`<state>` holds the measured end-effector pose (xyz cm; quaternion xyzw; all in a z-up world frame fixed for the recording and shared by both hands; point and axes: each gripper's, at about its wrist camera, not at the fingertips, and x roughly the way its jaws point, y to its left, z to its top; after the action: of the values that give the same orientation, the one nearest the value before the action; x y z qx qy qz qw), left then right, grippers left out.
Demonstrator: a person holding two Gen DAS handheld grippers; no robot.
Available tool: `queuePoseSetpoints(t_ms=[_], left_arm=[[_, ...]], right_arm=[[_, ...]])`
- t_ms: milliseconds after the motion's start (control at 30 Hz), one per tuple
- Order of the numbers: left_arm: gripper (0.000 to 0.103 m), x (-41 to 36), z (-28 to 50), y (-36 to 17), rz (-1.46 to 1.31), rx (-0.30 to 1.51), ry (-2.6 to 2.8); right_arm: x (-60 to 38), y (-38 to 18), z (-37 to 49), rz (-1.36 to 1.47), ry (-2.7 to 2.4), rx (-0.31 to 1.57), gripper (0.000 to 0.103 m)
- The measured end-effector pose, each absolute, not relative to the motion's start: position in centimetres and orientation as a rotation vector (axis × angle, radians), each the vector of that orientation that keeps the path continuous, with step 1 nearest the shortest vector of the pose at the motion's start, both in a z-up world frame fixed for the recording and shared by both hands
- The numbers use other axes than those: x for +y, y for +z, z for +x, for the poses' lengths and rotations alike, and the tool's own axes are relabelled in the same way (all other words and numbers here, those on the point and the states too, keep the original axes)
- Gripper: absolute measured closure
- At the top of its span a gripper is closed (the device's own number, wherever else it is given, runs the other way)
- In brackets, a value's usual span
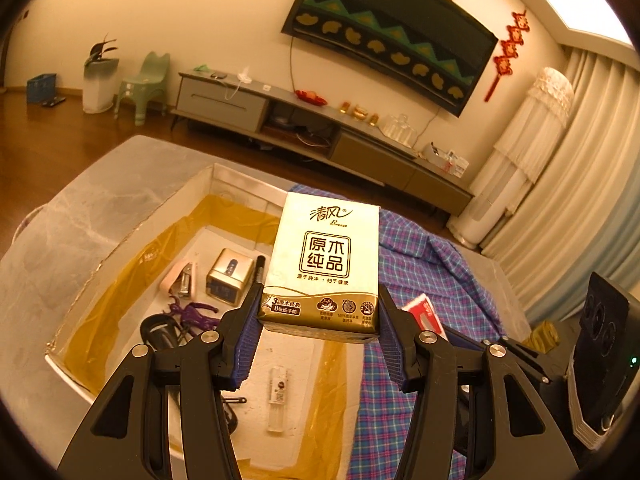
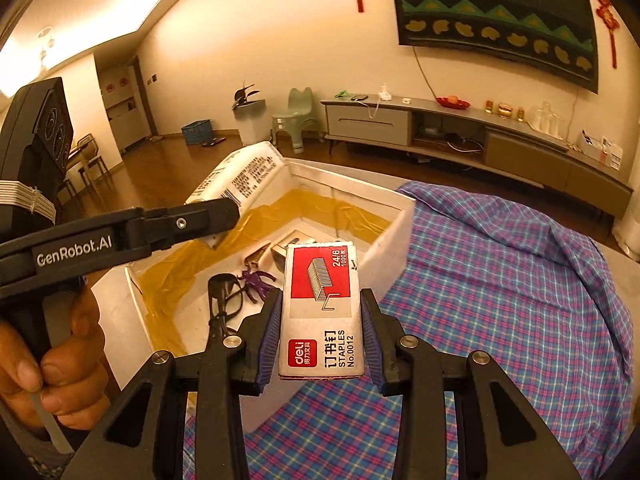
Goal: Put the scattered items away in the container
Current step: 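Carry the tissue pack and red staples box over the cardboard box with both tools, then open the left tool to drop the tissue pack while the right tool drops the staples box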
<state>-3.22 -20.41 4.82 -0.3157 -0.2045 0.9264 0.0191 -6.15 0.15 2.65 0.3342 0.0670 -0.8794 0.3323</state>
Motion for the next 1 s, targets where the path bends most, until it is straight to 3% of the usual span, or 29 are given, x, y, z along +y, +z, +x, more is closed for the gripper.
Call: queuePoseSetpoints(t_ms=[700,1000], left_arm=[[0.048,-24.5,-4.1,-0.7,-1.281,-0.980,2.739],[0.047,-24.4,-5.0,-2.3,-1.383,-1.011,2.701]], right_arm=[[-6.9,-0.5,-9.7,1.004,-2.196,0.308,0.064],[-8.9,-2.8,-11.8,1.048,-2.180,0.448,0.064]])
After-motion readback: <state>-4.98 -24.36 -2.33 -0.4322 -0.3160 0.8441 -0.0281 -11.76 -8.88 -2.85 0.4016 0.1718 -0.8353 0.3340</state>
